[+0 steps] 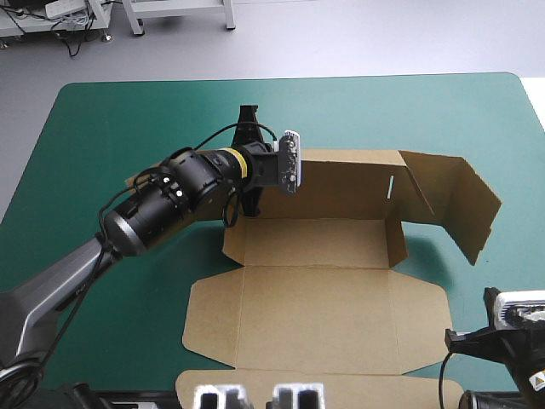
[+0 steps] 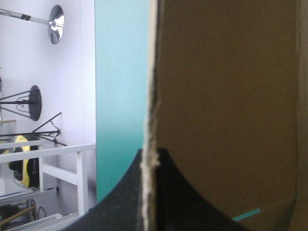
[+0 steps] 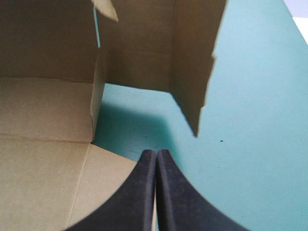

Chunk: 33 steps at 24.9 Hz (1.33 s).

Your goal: Fold the box

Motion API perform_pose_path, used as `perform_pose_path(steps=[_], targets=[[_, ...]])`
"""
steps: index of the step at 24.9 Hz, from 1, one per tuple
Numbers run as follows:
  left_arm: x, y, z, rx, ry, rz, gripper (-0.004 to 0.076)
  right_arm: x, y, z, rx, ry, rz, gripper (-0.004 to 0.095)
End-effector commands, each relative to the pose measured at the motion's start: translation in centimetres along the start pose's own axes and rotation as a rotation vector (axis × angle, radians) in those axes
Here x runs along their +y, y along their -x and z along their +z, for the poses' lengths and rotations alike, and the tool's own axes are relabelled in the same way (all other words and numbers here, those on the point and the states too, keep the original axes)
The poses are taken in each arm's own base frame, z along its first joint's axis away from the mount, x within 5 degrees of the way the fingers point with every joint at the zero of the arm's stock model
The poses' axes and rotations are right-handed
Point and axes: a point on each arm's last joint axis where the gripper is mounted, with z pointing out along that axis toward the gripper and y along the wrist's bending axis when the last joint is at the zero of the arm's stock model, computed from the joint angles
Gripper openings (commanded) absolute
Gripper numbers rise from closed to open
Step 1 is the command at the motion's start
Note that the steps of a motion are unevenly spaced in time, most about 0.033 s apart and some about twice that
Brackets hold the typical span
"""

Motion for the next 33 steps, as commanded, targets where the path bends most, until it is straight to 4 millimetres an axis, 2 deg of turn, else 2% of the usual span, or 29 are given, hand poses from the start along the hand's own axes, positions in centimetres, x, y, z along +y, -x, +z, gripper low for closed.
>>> perform_pose_path(steps=[1, 5, 8, 10, 11, 12, 15, 16, 18, 22, 26, 33], targets=[[0.1, 1.2, -2.4, -0.095, 0.187, 0.015, -0.0009, -0.4, 3.5, -1.5, -0.065, -0.033, 0.01, -0.0013], [-2.3, 1.3, -1.7, -0.077, 0.21, 0.007, -0.0009, -0.6, 7.4, -2.4, -0.099, -0.015, 0.073, -0.0013], [-4.3, 1.2, -1.0, -0.044, 0.219, 0.034, -0.0009, -1.0, 10.7, -2.1, -0.087, 0.007, 0.084, -0.0013], [-5.6, 1.2, -0.6, -0.033, 0.237, 0.031, -0.0009, -1.2, 14.1, -1.4, -0.066, 0.046, 0.092, -0.0013], [-6.2, 1.3, -0.6, -0.021, 0.254, 0.019, -0.0009, -1.4, 16.0, -0.5, -0.039, 0.075, 0.089, -0.0013], [-6.4, 1.3, -0.6, -0.017, 0.26, 0.007, -0.0009, -1.5, 17.0, 0.2, -0.027, 0.092, 0.092, -0.0013], [-6.6, 1.2, -0.6, 0.004, 0.287, -0.015, -0.0009, -2.4, 21.2, 4.7, 0.045, 0.165, 0.103, -0.0013], [-6.6, 1.1, -0.6, 0.009, 0.289, -0.023, -0.0009, -2.6, 21.9, 5.8, 0.06, 0.177, 0.096, -0.0013], [-6.6, 1.1, -0.6, 0.01, 0.289, -0.025, -0.0009, -3.3, 23.6, 10.3, 0.125, 0.233, 0.1, -0.0013], [-6.6, 1.1, -0.6, 0.01, 0.289, -0.025, -0.0009, -3.7, 24.6, 14.6, 0.174, 0.307, 0.11, -0.0013], [-6.6, 1.2, -0.6, 0.006, 0.288, -0.024, -0.0009, -3.9, 24.5, 19.6, 0.248, 0.39, 0.131, -0.0013], [-6.6, 1.1, -0.6, 0.012, 0.289, -0.009, -0.0009, -3.9, 22.6, 23.8, 0.39, 0.424, 0.107, -0.0013]])
